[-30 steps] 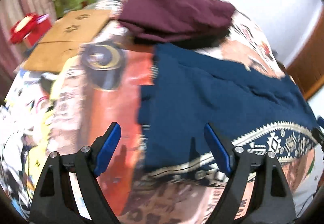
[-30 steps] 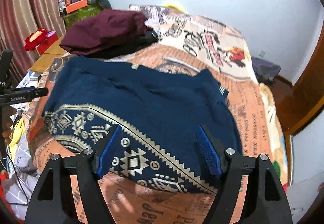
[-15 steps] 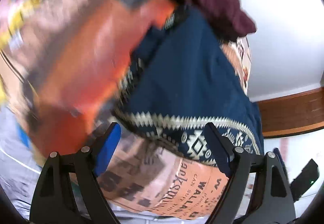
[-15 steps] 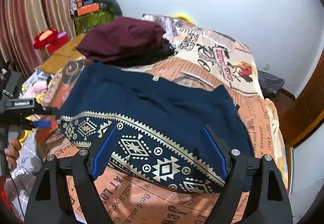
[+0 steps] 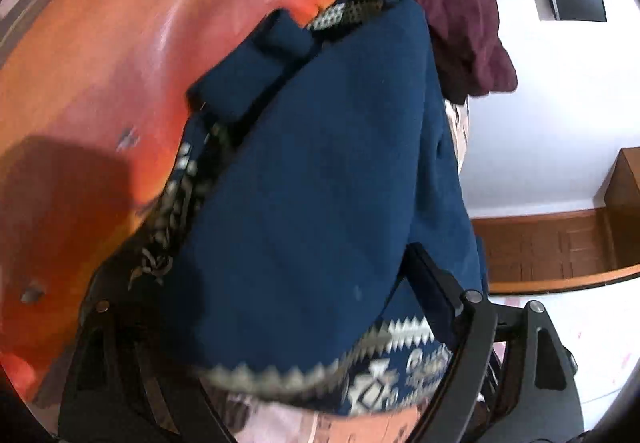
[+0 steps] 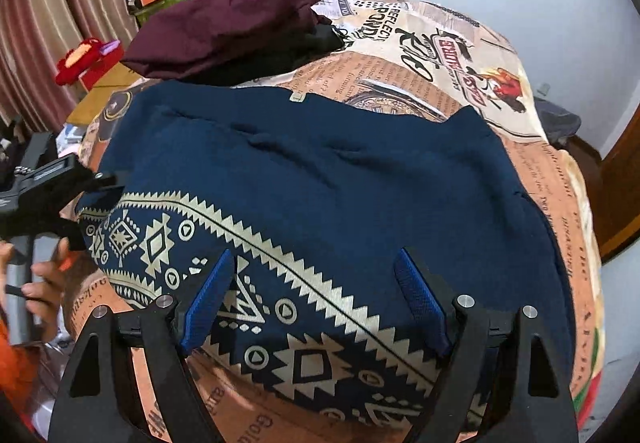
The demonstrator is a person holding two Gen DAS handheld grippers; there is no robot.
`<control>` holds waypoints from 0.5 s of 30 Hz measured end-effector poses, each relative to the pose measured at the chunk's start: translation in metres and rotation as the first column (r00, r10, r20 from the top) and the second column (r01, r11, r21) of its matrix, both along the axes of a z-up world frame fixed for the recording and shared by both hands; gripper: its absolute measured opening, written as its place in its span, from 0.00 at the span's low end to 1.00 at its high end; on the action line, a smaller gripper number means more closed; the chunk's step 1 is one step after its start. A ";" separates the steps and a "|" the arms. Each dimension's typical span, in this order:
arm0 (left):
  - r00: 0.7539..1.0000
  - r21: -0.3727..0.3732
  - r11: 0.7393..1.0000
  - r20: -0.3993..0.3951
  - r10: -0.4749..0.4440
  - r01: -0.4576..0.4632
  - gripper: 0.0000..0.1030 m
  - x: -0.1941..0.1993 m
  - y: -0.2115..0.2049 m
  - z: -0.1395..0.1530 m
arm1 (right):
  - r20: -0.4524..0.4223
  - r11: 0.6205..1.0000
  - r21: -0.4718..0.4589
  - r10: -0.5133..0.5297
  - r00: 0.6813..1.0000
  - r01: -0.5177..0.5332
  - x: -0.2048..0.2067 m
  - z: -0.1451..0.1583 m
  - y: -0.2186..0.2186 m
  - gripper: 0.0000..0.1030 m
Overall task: Fold large clothes
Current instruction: 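Grasp the navy hoodie end with the left gripper and fold it over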
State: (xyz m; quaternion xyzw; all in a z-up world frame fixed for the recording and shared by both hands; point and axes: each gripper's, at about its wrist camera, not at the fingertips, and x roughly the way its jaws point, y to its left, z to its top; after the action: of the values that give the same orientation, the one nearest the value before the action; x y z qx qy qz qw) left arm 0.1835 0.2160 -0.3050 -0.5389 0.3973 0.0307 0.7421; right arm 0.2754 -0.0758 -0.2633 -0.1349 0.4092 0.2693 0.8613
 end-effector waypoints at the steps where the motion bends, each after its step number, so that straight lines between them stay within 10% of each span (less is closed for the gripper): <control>1: 0.999 0.012 0.999 -0.006 0.031 -0.031 0.77 0.001 -0.001 0.002 | -0.009 1.000 0.009 0.000 1.000 0.000 0.001 0.000 -0.001 0.78; 8: 0.989 0.188 0.974 -0.050 0.136 -0.125 0.11 0.006 -0.016 0.032 | -0.049 0.997 0.072 0.000 0.999 0.004 0.008 0.012 -0.001 0.78; 15: 0.989 0.482 0.864 0.096 0.109 -0.142 0.07 -0.008 -0.027 0.135 | 0.018 0.994 0.097 0.046 0.999 -0.047 -0.004 0.035 0.024 0.78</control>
State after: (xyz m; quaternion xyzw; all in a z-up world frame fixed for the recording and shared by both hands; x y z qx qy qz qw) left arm 0.1758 0.1891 -0.1698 -0.3599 0.3162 0.1605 0.8630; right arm 0.2709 -0.0521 -0.2284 -0.1042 0.3856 0.3080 0.8635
